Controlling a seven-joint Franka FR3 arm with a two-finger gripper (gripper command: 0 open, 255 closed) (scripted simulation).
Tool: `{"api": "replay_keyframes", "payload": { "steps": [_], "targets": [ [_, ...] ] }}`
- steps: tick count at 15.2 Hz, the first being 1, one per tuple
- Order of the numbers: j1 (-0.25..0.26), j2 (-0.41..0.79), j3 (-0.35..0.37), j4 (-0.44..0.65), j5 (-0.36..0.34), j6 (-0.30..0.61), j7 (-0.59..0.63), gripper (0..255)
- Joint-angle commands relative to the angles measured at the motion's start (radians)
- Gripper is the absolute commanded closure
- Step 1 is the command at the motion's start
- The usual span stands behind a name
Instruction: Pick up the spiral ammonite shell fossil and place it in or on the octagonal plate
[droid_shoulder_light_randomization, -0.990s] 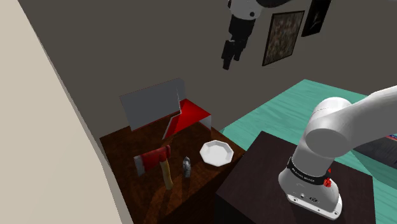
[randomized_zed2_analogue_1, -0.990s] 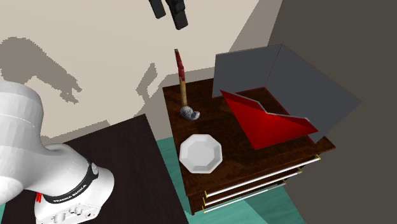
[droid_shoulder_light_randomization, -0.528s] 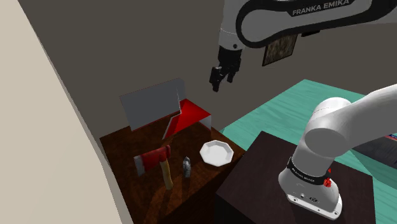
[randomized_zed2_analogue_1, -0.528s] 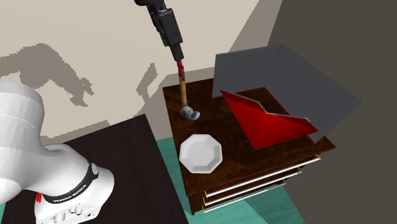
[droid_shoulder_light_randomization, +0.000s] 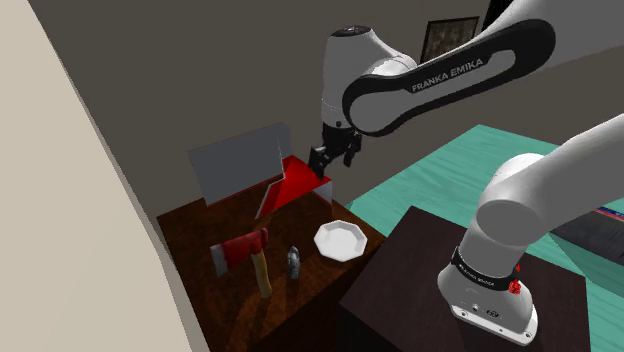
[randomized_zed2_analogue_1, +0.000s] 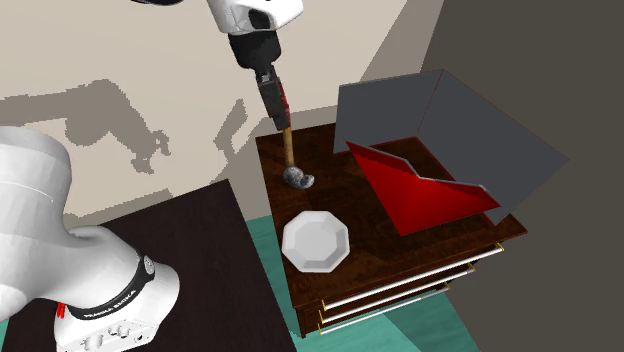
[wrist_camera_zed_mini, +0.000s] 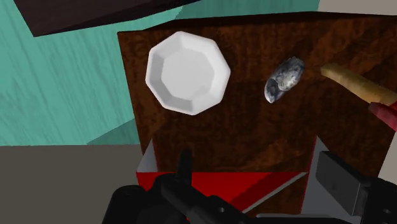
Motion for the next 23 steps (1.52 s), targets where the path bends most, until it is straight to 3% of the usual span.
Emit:
{"api": "replay_keyframes", "payload": {
  "steps": [1,5,8,11,14,18,23],
  "targets": [
    [-0.017,0.063,0.050,-0.010,0.003,0.066,0.084,0],
    [-0.070,0.208,0.152,-0.009,-0.024,0.188,0.256,0],
    [-0.130,0.337,0.234,0.010,-0.088,0.275,0.411,0],
    [-0.202,0.488,0.312,0.047,-0.221,0.346,0.609,0],
    [-0.245,0.663,0.346,0.105,-0.435,0.385,0.858,0],
    [-0.169,0.885,0.257,0.211,-0.684,0.394,1.152,0],
    [-0.031,1.108,0.119,0.361,-0.826,0.405,1.381,0]
  ]
}}
